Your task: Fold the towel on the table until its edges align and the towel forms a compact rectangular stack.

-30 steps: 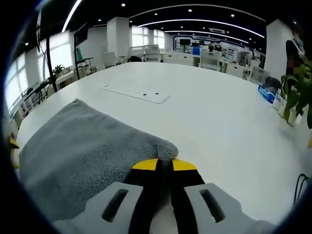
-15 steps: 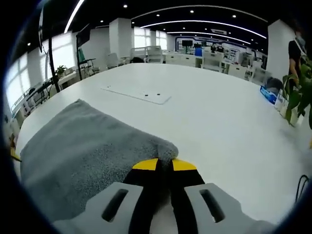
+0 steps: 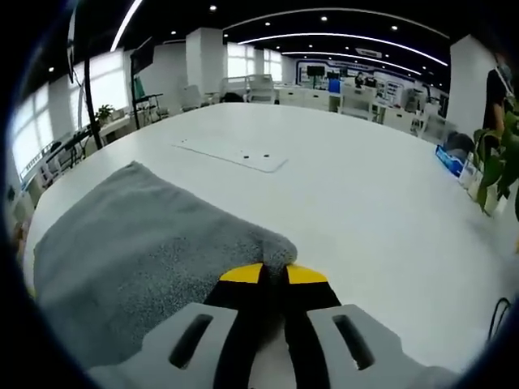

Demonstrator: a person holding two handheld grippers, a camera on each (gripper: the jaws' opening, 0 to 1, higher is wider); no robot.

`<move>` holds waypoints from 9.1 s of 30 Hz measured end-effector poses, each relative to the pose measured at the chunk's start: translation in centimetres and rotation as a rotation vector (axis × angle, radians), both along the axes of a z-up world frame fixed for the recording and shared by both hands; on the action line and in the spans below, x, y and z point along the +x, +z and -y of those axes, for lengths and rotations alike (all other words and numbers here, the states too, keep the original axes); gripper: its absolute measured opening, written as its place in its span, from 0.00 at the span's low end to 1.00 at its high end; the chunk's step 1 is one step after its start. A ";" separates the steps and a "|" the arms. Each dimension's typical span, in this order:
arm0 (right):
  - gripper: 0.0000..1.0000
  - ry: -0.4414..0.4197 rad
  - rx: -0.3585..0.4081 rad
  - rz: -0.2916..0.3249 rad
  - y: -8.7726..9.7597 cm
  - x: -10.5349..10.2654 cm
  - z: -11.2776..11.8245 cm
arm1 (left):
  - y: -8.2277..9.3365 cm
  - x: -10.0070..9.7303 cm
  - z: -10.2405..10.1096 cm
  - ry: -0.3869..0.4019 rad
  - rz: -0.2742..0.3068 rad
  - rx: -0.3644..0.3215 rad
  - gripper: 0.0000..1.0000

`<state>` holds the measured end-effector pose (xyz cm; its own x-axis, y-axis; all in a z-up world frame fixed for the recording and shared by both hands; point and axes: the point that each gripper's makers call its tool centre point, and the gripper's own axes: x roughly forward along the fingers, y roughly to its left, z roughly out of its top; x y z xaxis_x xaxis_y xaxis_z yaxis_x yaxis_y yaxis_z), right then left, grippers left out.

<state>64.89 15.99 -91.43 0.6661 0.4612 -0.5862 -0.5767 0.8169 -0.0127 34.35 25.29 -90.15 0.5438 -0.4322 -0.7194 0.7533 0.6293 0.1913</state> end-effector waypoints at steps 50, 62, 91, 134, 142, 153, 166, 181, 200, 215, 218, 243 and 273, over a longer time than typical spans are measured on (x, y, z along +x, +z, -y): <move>0.07 -0.004 0.043 0.035 -0.3 0.4 0.0 | -0.7 -0.2 13.7 -0.155 -0.052 -0.119 0.20; 0.07 0.063 0.021 0.027 -0.1 0.3 -0.3 | -0.6 0.4 13.5 -0.191 0.013 -0.064 0.05; 0.05 -0.124 0.198 -0.087 1.4 0.9 1.0 | -0.9 0.5 13.4 -0.204 0.026 -0.064 0.04; 0.01 -0.063 0.184 -0.025 8.2 1.3 -2.0 | 7.1 1.6 10.2 -0.043 0.179 -0.237 0.03; 0.01 -0.059 0.201 -0.005 10.5 1.0 -3.5 | 9.1 2.0 8.9 -0.001 0.209 -0.279 0.03; 0.01 -0.061 0.207 0.027 13.6 0.6 -6.0 | 11.2 0.7 6.4 0.066 0.241 -0.326 0.03; 0.01 -0.076 0.245 0.037 15.5 0.3 -9.5 | 12.9 0.5 1.5 0.173 0.230 -0.401 0.03; 0.01 -0.087 0.287 0.023 16.6 0.1 -14.1 | 12.7 -0.8 -3.1 0.249 0.216 -0.426 0.02; 0.01 -0.042 0.318 0.005 16.6 -1.0 -21.1 | 12.5 -1.7 -9.5 0.412 0.175 -0.506 0.03; 0.01 -0.001 0.258 -0.016 14.1 -0.6 -25.3 | 11.4 -1.5 -14.2 0.547 0.161 -0.516 0.03; 0.01 0.013 0.243 -0.026 13.2 -0.9 -26.3 | 10.5 -1.6 -15.1 0.576 0.129 -0.531 0.03; 0.02 0.086 0.132 -0.118 4.9 -0.7 -31.2 | 1.5 -2.2 -21.6 0.835 -0.107 -0.579 0.03; 0.09 0.180 0.085 -0.099 2.6 -0.6 -33.7 | -0.1 -1.6 -22.0 0.855 -0.115 -0.563 0.07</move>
